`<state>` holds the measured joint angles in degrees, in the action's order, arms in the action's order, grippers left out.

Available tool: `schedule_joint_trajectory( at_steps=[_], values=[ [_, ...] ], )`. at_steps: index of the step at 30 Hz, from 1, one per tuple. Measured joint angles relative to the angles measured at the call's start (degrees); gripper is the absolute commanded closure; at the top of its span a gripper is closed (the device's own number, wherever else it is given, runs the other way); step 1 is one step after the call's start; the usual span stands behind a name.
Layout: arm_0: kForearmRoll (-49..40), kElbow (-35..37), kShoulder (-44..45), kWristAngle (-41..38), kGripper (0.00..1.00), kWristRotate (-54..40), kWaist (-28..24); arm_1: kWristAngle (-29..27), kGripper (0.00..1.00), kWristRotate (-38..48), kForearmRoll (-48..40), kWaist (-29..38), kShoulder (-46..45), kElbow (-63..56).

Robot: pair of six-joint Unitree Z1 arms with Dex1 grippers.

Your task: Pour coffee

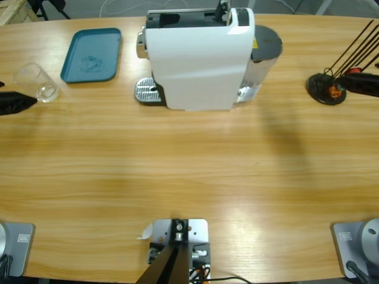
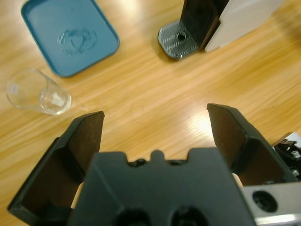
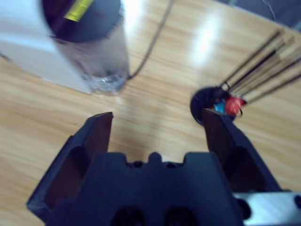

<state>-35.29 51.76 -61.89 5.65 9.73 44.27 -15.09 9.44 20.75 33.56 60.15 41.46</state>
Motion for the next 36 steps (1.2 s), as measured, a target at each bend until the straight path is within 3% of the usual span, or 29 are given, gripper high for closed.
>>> schedule_joint_trajectory(
  at_steps=[15, 24, 36],
  values=[
    [9.8, -9.9, 1.3, 0.2, 0.064, 0.0, 0.1, 0.7, 0.115, 5.7, -7.8, -20.0, 0.5, -6.1],
    [10.6, -10.5, 1.4, 0.2, 0.064, 0.0, 0.1, 1.1, 0.147, 7.0, -16.5, -20.9, 6.4, -10.0],
    [10.8, -10.5, 1.4, 0.2, 0.064, 0.0, 0.1, -0.5, 0.165, 7.1, -21.0, -22.9, 12.1, -10.2]
  ],
)
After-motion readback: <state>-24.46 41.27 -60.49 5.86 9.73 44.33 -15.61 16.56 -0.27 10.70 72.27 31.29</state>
